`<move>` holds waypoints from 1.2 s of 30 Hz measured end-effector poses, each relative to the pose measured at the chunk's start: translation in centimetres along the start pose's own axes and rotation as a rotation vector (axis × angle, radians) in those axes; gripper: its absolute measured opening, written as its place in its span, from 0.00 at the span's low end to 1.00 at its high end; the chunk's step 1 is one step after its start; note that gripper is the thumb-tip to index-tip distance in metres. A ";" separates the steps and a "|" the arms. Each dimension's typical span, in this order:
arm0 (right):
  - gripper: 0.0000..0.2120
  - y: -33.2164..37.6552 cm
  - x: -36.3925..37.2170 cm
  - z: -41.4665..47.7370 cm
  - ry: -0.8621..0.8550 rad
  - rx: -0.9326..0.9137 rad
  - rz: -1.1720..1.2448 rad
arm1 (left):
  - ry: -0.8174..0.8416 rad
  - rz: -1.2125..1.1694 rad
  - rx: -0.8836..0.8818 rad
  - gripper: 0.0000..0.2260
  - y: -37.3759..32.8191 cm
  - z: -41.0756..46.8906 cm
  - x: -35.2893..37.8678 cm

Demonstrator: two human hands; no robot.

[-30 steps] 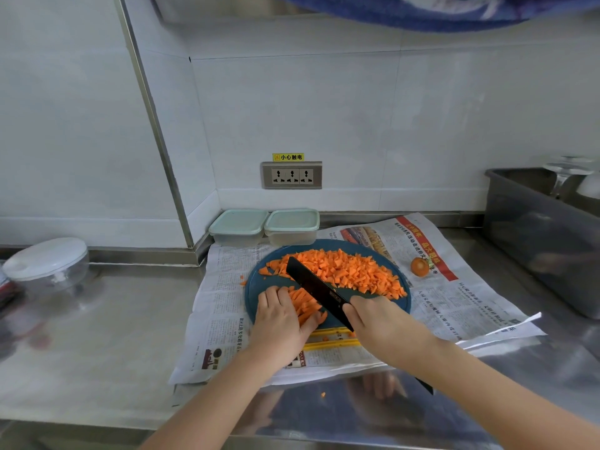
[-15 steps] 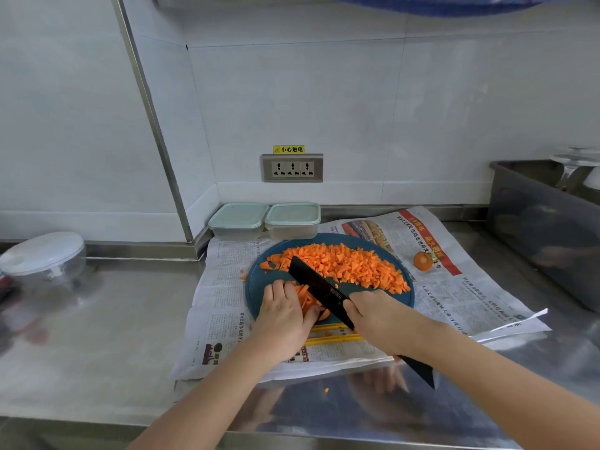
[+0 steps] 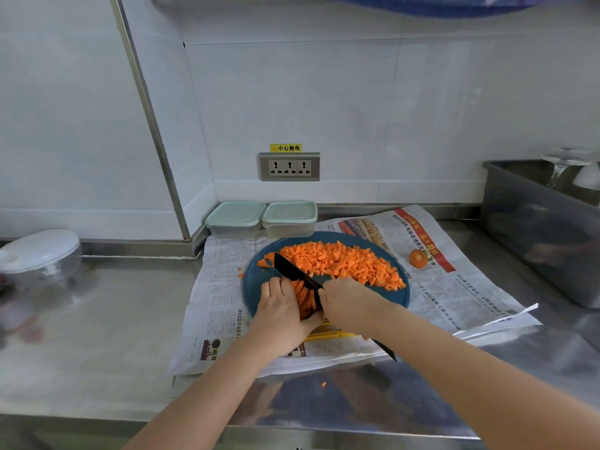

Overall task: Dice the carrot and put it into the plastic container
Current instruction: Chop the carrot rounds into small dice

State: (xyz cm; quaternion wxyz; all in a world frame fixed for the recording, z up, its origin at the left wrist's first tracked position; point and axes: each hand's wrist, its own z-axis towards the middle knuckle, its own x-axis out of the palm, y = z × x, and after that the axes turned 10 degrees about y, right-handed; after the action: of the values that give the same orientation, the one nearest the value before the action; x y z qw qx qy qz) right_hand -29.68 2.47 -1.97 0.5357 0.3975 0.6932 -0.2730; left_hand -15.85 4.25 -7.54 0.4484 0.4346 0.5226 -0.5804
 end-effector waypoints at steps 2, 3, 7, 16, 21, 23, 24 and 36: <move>0.14 0.0 -0.3 0.5 0.009 0.021 0.011 | -0.017 -0.045 0.008 0.29 -0.2 0.0 -0.1; 0.14 -0.1 -0.6 0.6 0.007 0.038 0.051 | -0.025 -0.068 0.009 0.27 -0.1 0.0 -0.1; 0.14 -1.2 -1.0 0.4 -0.067 0.076 0.261 | -0.041 -0.041 0.000 0.26 -0.2 -0.3 -0.1; 0.16 -3.1 -1.1 -4.0 -0.214 0.034 0.429 | 0.022 -0.057 0.017 0.35 0.4 -0.3 -0.4; 0.18 -3.2 -0.1 -4.0 -0.203 -0.011 0.429 | -0.049 -0.096 -0.063 0.39 -0.3 -0.3 0.0; 0.18 -3.5 0.2 -3.9 -0.209 0.000 0.431 | -0.061 -0.081 -0.124 0.43 -0.9 -0.2 0.1; 0.17 -3.6 0.4 -3.9 -0.222 0.006 0.459 | -0.068 -0.073 -0.152 0.43 -1.0 -0.1 0.2; 0.23 -3.3 0.7 -4.5 -0.258 -0.010 0.549 | -0.097 -0.102 -0.222 0.33 -2.1 0.4 0.2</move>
State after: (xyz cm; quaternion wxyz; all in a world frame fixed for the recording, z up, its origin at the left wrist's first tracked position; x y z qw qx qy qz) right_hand -34.93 4.48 -1.51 0.6749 0.5295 0.4875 -0.1628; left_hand -17.95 3.98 -7.27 0.4884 0.3266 0.5830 -0.5612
